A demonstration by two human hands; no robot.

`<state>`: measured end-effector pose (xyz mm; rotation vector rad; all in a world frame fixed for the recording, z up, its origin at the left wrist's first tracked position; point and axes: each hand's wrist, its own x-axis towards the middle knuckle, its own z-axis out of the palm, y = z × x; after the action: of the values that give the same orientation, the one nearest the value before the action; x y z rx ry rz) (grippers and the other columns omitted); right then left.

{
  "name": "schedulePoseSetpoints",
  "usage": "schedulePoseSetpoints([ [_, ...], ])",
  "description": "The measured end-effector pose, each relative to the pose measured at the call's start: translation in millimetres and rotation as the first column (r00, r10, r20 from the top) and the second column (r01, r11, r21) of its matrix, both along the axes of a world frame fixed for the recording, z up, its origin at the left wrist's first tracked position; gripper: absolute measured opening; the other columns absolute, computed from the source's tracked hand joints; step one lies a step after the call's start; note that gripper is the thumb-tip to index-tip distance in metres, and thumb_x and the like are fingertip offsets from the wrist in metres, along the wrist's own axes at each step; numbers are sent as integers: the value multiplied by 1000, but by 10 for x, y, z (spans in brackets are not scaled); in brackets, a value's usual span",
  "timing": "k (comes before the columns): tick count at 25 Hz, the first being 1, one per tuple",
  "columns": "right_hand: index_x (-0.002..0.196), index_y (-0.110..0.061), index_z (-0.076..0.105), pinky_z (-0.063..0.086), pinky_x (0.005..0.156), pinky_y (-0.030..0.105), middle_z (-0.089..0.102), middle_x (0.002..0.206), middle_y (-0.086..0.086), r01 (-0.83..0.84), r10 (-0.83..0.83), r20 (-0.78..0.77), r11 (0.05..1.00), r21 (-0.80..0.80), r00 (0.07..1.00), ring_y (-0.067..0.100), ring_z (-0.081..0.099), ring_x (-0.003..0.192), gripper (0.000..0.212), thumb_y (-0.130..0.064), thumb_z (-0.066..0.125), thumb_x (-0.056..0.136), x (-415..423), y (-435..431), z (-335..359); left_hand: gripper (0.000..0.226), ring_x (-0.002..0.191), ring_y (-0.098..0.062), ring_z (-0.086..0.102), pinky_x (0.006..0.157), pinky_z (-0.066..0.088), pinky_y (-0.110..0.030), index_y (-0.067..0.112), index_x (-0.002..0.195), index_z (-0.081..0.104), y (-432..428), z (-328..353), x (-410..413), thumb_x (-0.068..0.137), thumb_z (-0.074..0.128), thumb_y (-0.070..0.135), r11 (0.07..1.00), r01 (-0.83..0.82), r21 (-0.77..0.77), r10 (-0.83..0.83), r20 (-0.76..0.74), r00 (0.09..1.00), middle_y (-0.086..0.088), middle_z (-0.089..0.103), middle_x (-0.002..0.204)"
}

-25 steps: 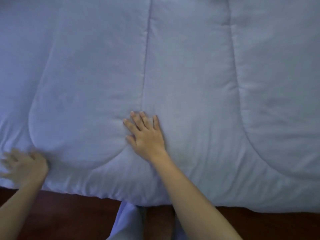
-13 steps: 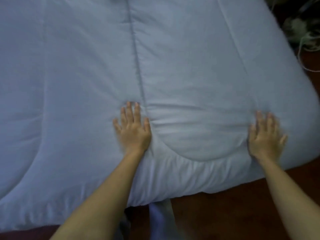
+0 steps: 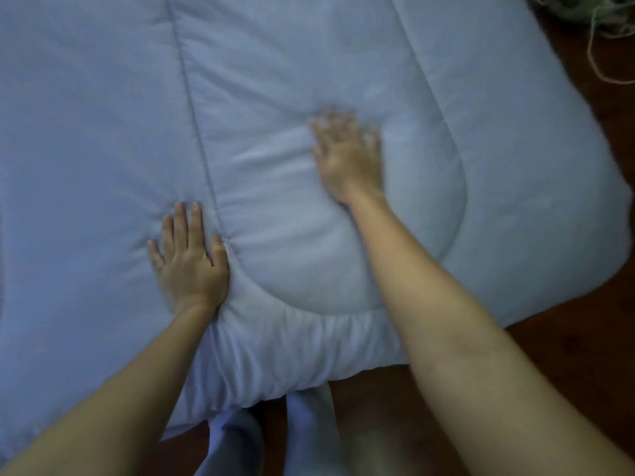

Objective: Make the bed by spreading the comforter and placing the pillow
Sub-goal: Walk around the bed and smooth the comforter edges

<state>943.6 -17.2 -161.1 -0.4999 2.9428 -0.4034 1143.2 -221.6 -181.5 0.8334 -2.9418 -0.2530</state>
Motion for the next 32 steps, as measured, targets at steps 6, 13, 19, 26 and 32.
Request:
schedulePoseSetpoints([
  [6, 147, -33, 28, 8, 113, 56, 21, 159, 1, 696, -697, -100, 716, -52, 710, 27, 17, 146, 54, -45, 28, 95, 55, 2442, -173, 66, 146, -22, 21, 117, 7, -50, 26, 150, 25, 17, 40, -10, 87, 24, 45, 1000, -2, -14, 2, 17, 1000, -1, 23, 159],
  [13, 147, -9, 29, 28, 110, 48, 34, 150, 23, 988, -921, 361, 116, -102, 145, 43, 35, 135, 51, -30, 26, 100, 847, 3142, -52, 79, 148, -28, 11, 117, 8, -50, 14, 152, 11, 226, 133, 451, 83, 7, 53, 994, 52, 98, -73, 229, 971, -7, 9, 161],
  [19, 132, 5, 48, 33, 106, 43, 47, 138, 29, 829, -807, 327, 319, -460, 492, 42, 44, 128, 51, -17, 44, 87, 2170, 1615, 449, 89, 147, -38, -3, 118, 11, -51, -1, 147, -13, 682, 645, 1093, 90, 26, 54, 953, 161, 257, -289, 608, 740, -19, -13, 158],
  [26, 114, -21, 64, 45, 86, 30, 66, 115, 1, 415, -451, 214, 413, -810, 866, 18, 64, 104, 26, -13, 49, 94, 2593, 1684, 2237, 27, 104, -23, 65, 95, 48, -32, 12, 107, 69, 1715, 2327, 984, 92, 48, 9, 549, 437, 713, -456, -182, 871, -5, 72, 109],
  [32, 95, -27, 66, 47, 75, 29, 69, 94, -5, 145, -468, 16, 242, -959, 884, 9, 65, 81, 26, -13, 44, 96, 3012, 2653, 3811, 24, 70, 2, 62, 61, 42, -5, 17, 96, 64, 3080, 3999, 1161, 96, 43, 7, 196, 759, 620, -386, -663, 641, 6, 69, 84],
])
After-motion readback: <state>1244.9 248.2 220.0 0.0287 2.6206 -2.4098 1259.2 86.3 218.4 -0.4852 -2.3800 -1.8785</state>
